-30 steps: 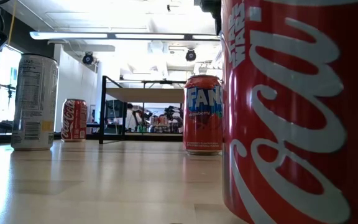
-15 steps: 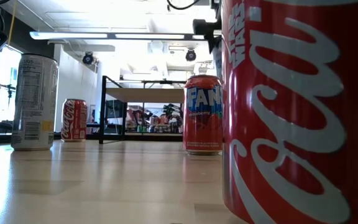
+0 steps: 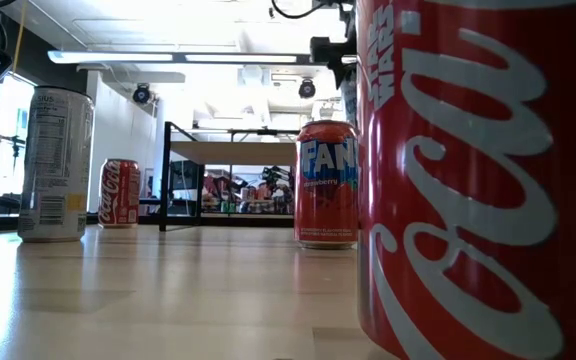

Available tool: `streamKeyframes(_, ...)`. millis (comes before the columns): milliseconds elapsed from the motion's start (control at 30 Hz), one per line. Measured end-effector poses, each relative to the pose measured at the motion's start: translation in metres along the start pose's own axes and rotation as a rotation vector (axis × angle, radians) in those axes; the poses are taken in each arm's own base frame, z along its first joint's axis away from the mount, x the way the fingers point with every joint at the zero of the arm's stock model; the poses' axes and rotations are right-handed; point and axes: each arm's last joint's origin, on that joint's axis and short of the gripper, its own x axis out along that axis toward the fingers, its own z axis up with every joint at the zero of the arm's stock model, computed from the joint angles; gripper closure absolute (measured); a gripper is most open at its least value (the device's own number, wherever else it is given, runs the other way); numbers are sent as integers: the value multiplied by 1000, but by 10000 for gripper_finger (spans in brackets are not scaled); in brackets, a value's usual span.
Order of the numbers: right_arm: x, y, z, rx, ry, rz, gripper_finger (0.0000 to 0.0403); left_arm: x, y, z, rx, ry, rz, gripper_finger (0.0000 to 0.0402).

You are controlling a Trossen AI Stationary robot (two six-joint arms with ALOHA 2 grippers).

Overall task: Place canned beverage on shelf
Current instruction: Put the top white blue soda can on the shelf

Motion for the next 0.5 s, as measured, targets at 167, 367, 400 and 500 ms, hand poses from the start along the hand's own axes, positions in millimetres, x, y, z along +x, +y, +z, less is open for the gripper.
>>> streamKeyframes(167,4,-1,4,1,-24,-15,144,0,0,0,0,-1,-1,41)
streamKeyframes(367,6,-1,7,-2,-57,-32,144,0,0,0,0,-1,0,41)
streamKeyframes(400,6,-1,7,-7,-65,-39,144,0,0,0,0,0,0,41)
streamKeyframes(500,4,-1,7,-15,-85,-48,144,0,0,0,0,0,0,41)
